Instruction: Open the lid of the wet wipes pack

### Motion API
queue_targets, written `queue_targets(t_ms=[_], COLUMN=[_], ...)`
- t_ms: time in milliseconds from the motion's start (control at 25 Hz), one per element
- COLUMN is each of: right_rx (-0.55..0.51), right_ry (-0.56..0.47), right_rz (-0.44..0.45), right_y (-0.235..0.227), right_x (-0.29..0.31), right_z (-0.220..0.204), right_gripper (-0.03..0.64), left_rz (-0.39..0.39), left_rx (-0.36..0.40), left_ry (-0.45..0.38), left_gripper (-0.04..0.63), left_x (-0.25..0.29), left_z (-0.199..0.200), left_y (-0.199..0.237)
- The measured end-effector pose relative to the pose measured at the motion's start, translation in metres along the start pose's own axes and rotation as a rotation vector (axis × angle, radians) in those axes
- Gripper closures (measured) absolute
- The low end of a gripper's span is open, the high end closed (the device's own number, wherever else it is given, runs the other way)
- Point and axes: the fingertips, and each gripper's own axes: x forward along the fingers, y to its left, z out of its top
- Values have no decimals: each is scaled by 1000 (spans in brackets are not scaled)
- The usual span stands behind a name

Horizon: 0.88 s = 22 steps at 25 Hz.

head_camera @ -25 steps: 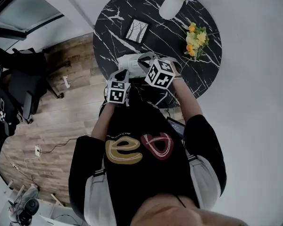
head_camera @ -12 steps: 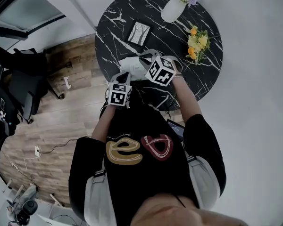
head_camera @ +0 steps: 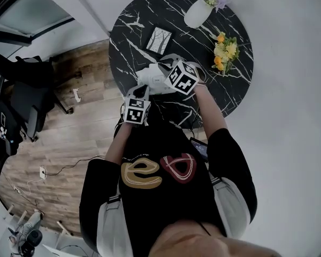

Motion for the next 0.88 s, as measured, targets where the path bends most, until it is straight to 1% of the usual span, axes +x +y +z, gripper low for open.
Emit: queue_targets(t_ms=[200,400,880], right_rx=[20,63,127], right_ry=[4,2,-4], right_rz=[10,16,14], right_y=[-6,-12,-18], right_x=[9,17,24], right_z=[-2,-5,-10], right_gripper=[584,580,571], left_rz=[1,-3,-3], left_rx=[-13,-8,-8], left_ry=[4,8,5], left_gripper=[577,577,577], left_x=[0,0,-1], left_z=[-1,-1,-1], left_y=[1,0,1])
